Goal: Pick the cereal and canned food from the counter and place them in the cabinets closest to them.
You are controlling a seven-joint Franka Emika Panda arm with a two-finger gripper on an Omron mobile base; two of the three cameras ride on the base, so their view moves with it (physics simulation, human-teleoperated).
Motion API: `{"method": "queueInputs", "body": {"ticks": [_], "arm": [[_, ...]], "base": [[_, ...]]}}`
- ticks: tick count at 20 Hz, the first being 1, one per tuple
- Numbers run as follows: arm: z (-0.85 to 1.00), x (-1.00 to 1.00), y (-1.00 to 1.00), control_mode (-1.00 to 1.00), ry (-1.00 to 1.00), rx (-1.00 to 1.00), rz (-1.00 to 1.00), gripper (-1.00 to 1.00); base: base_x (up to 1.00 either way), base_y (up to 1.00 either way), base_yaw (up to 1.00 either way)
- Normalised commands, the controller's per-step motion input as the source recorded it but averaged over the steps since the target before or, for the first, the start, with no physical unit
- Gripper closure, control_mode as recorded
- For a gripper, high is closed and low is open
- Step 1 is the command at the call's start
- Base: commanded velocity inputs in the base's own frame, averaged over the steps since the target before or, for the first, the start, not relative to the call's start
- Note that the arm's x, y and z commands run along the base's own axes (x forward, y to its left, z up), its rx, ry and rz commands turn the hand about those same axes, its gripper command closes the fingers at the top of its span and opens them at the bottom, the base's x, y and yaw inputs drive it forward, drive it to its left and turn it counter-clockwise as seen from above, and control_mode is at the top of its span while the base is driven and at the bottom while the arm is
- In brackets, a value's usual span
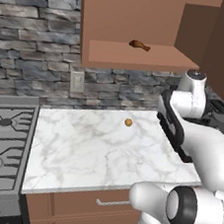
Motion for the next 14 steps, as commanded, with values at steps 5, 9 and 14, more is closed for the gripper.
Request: {"method": "queueInputs", "body": {"ticks": [5, 9, 14], "arm": [[0.52, -0.36, 0.15, -1.0, 0.0, 0.0, 0.0, 1.0], [0.49, -0.44, 0.19, -1.0, -0.01, 0.0, 0.0, 1.0], [0.46, -0.47, 0.2, -1.0, -0.03, 0.0, 0.0, 1.0]], "base": [[0.0, 0.0, 0.0], [0.0, 0.0, 0.0], [0.0, 0.0, 0.0]]}}
